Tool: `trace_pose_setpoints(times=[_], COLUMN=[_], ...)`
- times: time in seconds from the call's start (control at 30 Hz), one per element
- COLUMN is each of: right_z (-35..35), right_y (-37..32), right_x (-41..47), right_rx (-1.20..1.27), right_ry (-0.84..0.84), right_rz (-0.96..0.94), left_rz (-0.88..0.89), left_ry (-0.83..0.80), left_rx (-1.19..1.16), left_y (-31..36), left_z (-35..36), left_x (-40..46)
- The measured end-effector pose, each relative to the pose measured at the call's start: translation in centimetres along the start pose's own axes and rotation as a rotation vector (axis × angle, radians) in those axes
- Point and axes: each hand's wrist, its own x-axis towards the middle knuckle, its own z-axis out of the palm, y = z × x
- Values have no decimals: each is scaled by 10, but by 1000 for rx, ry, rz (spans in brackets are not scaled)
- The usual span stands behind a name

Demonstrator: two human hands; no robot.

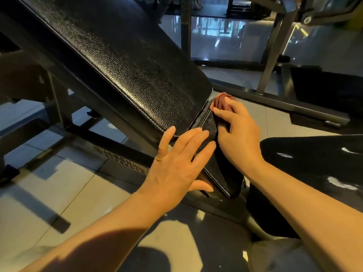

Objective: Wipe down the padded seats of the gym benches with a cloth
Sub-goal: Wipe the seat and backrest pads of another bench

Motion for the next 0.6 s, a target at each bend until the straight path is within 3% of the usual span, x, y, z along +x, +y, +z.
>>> trace_pose_setpoints(times=[0.1, 0.3, 0.5, 0.6], right_z=[-2, -7, -1, 2], right_y=[10, 23, -5, 17], right_x=[7, 10, -3, 11], right_rx=[53, -93, 81, 82], right_ry=[-32, -8, 47, 3], right_rz=[-25, 227, -84, 72], left_rz=[2, -17, -37, -33], left_ry=[6, -36, -49, -48], left_rx=[-9, -5, 24, -1], left_y=[0, 5, 6, 8], left_z=[0, -4, -6, -8], left_x=[0, -1, 1, 1])
